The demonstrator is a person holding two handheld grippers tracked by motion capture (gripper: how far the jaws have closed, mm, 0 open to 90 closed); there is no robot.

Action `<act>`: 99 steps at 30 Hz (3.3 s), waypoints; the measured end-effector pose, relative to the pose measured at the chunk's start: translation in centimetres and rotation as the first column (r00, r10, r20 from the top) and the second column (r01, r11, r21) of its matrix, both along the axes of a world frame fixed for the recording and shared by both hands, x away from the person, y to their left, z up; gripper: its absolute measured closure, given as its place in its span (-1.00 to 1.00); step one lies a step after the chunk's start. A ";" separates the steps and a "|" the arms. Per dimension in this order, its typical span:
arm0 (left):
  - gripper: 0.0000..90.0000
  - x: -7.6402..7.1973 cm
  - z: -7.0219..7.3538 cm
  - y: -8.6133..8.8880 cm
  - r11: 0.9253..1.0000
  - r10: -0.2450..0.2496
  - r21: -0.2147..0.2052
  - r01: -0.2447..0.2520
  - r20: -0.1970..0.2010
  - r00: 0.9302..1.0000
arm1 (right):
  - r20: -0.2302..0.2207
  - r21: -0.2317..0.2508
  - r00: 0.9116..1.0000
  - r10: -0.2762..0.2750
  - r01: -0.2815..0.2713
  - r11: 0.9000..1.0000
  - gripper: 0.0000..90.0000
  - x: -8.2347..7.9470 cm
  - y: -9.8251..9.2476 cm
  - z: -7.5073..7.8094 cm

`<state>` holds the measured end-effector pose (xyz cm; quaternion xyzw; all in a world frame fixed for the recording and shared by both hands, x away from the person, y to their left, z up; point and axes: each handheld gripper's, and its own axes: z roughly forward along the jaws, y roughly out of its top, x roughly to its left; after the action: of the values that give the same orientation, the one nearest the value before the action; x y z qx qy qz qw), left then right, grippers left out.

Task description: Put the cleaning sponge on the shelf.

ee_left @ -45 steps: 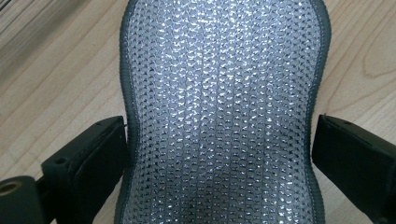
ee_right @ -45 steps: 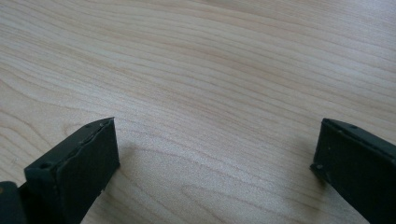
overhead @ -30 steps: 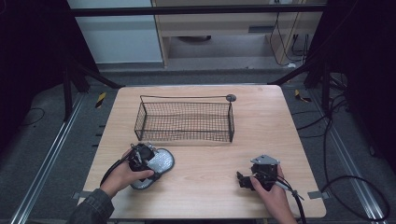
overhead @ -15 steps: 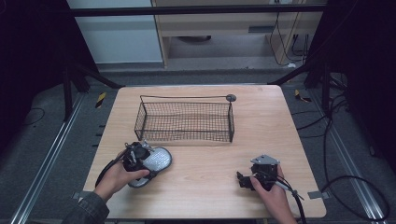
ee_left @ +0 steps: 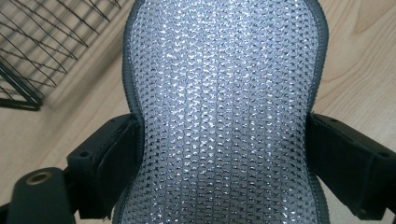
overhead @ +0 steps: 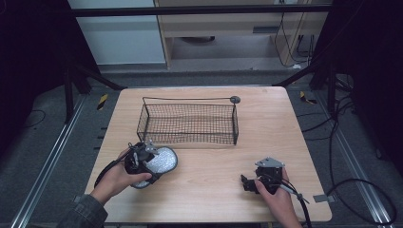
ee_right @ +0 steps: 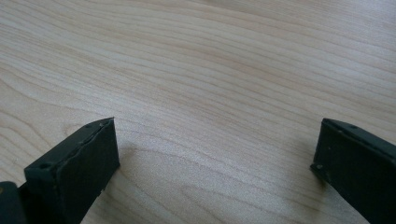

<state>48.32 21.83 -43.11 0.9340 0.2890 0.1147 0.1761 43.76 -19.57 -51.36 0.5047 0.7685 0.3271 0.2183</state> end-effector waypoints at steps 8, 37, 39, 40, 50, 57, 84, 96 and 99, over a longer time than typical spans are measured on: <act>-0.76 -0.2 2.5 -0.3 0.999 -0.041 0.003 0.041 0.067 0.997 | -0.002 0.001 1.000 0.001 -0.001 1.000 -0.99 0.0 0.0 0.0; -0.74 2.4 8.4 -1.2 0.991 -0.133 0.058 0.125 0.180 0.975 | -0.001 0.000 1.000 0.003 -0.003 1.000 -0.99 0.3 0.1 0.0; -0.74 2.6 8.5 -1.3 0.989 -0.140 0.069 0.130 0.183 0.973 | -0.001 0.000 1.000 0.003 -0.003 1.000 -0.99 0.3 0.1 0.0; -0.74 2.7 8.6 -1.3 0.989 -0.143 0.072 0.131 0.184 0.973 | -0.001 0.000 1.000 0.003 -0.003 1.000 -0.99 0.3 0.1 0.0; -0.74 3.1 9.0 -1.9 0.983 -0.162 0.116 0.140 0.208 0.965 | -0.001 0.001 1.000 0.003 -0.003 1.000 -0.99 0.3 0.1 0.0; -0.74 3.3 10.0 -2.0 0.981 -0.174 0.126 0.147 0.242 0.955 | -0.001 0.001 1.000 0.003 -0.003 1.000 -0.99 0.3 0.1 0.0; -0.74 7.7 11.3 -2.9 0.969 -0.206 0.196 0.152 0.295 0.933 | -0.002 -0.003 1.000 0.009 -0.009 1.000 -0.99 0.4 0.1 0.0; -0.74 9.5 11.6 -3.3 0.966 -0.219 0.203 0.163 0.299 0.929 | -0.003 0.000 1.000 0.005 -0.005 1.000 -0.99 0.4 0.1 0.0; -0.74 9.9 11.6 -3.2 0.967 -0.214 0.198 0.159 0.298 0.930 | -0.003 0.000 1.000 0.005 -0.005 1.000 -0.99 0.4 0.1 0.0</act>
<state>58.19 18.59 -31.50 0.9383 0.1559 0.2700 0.1495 44.14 -19.42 -51.36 0.5031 0.7702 0.3271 0.2161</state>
